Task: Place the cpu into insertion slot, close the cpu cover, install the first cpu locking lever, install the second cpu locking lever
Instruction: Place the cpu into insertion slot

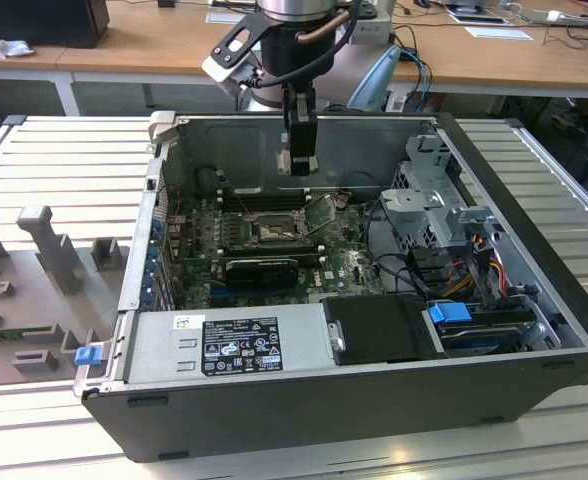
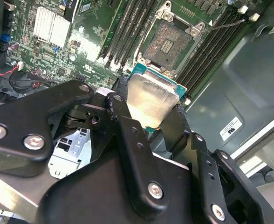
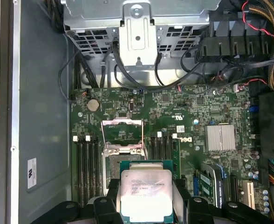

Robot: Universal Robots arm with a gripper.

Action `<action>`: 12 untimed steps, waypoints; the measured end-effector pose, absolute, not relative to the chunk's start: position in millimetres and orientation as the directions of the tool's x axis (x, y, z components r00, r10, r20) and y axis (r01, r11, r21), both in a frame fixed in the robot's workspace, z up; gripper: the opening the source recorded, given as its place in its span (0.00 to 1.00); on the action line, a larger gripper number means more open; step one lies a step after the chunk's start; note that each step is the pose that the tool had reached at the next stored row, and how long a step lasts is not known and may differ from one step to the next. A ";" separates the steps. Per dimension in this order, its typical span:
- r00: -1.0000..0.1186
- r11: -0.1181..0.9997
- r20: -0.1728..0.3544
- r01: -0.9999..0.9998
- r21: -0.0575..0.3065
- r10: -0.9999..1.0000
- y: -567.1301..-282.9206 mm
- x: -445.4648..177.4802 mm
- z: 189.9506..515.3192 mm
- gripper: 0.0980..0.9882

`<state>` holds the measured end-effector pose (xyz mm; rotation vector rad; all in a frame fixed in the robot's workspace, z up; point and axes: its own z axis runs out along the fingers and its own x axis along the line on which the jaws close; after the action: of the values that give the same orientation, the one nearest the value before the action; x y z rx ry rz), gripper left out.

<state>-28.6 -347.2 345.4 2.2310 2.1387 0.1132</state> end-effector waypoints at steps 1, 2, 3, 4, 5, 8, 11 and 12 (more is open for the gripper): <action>0.041 -0.043 0.019 0.995 0.086 0.999 -347.2 -28.6 345.1 0.49; 0.041 -0.043 0.019 0.995 0.086 0.999 -347.2 -28.6 344.6 0.49; 0.041 -0.043 0.019 0.995 0.086 0.999 -347.2 -28.6 343.9 0.49; 0.041 -0.043 0.019 0.995 0.086 0.999 -347.2 -28.6 343.3 0.49; 0.041 -0.043 0.019 0.995 0.086 0.999 -347.2 -28.6 342.6 0.49; 0.041 -0.043 0.019 0.995 0.086 0.999 -347.2 -28.6 340.4 0.49; 0.041 -0.043 0.019 0.995 0.086 0.999 -347.2 -28.6 338.6 0.49; 0.041 -0.043 0.019 0.995 0.086 0.999 -347.2 -28.6 337.4 0.49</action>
<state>-28.6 -347.2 337.4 2.2310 2.1388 0.1133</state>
